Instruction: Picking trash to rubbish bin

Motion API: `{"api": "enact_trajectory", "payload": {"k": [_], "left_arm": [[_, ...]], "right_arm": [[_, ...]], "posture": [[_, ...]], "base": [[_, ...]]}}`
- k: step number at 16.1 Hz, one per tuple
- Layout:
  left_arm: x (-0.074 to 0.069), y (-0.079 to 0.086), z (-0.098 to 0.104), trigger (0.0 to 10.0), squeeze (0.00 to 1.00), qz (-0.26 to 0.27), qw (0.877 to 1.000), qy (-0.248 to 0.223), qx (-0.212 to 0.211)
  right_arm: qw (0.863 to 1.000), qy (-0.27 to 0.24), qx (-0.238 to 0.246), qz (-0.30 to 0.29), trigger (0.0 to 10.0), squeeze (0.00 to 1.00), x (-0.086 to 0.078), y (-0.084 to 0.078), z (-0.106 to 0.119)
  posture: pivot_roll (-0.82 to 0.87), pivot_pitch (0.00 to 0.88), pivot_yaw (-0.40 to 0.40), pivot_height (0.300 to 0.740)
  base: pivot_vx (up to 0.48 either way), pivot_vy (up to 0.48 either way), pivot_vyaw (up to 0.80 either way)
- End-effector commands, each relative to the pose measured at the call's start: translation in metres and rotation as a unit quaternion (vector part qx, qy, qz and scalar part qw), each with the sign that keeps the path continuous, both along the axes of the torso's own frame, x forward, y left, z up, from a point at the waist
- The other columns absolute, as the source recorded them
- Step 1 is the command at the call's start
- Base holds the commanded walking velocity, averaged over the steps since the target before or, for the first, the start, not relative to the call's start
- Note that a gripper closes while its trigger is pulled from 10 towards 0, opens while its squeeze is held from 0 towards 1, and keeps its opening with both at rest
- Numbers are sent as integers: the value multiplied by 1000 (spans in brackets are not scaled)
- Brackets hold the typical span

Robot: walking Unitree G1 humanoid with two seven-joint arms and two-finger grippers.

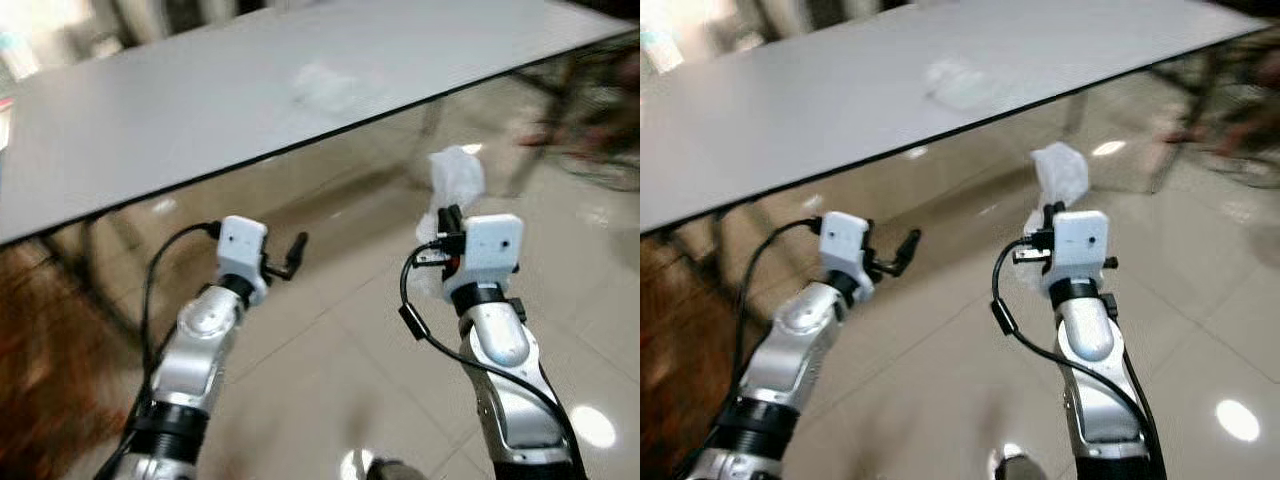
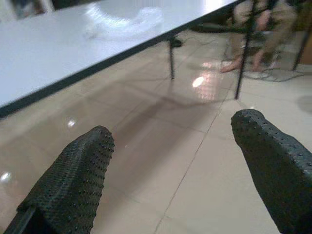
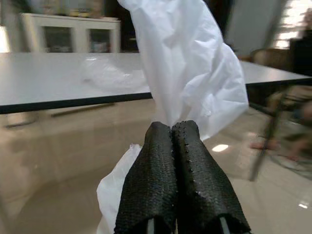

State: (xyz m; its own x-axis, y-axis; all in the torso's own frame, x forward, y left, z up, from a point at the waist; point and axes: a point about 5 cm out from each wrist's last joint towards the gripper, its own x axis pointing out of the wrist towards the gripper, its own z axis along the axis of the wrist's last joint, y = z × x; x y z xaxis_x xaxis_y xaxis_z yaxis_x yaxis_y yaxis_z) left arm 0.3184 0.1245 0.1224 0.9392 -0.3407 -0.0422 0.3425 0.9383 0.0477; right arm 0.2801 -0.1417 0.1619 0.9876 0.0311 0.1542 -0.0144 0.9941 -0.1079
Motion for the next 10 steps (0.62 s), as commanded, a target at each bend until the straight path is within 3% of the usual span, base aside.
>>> {"api": "enact_trajectory", "payload": {"k": [1, 10], "left_arm": [[-1, -6, 2, 10000, 0, -14, 1000, -7, -3], [-1, -5, -1, 10000, 0, -10, 1000, 0, 1]], "right_arm": [[1000, 5, 2, -5, 0, 0, 0, -4, -1], [1000, 7, 1, -1, 0, 0, 1, -2, -2]], "posture": [[-60, 96, 69, 740], [-56, 95, 65, 740]], "base": [[375, 0, -781], [333, 0, -783]]}}
